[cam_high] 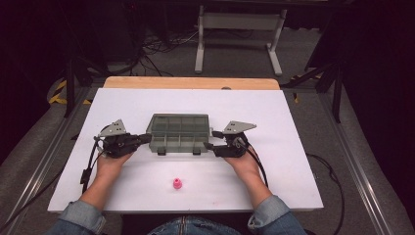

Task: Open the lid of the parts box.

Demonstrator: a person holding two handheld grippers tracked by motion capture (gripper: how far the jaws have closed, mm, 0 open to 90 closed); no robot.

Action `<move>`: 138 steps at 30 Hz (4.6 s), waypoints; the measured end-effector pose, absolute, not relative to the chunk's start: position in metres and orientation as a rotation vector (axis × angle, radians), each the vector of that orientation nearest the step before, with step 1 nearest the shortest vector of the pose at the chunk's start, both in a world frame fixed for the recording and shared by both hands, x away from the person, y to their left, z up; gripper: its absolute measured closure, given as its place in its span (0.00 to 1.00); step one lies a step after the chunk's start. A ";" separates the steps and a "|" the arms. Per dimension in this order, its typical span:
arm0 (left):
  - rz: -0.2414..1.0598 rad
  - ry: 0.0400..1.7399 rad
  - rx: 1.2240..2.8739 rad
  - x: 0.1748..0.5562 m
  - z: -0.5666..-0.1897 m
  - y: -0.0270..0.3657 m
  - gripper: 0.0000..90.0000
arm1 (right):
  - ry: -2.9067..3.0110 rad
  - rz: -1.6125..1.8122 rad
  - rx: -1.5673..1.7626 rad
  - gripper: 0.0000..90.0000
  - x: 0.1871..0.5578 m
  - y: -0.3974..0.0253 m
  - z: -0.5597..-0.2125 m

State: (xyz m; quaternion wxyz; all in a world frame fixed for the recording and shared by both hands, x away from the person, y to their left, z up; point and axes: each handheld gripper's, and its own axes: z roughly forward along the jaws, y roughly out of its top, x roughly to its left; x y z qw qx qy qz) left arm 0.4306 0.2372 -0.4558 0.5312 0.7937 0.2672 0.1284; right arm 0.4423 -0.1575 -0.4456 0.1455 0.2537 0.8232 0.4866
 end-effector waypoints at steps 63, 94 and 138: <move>0.344 0.653 1.868 0.403 -0.448 0.257 0.26 | 2.372 1.217 0.595 0.66 0.518 -0.127 -0.367; 0.360 0.622 1.857 0.389 -0.449 0.256 0.01 | 2.292 1.262 0.726 0.62 0.562 -0.128 -0.384; 0.382 0.625 1.840 0.385 -0.449 0.260 0.01 | 2.341 1.268 0.906 0.40 0.596 -0.119 -0.427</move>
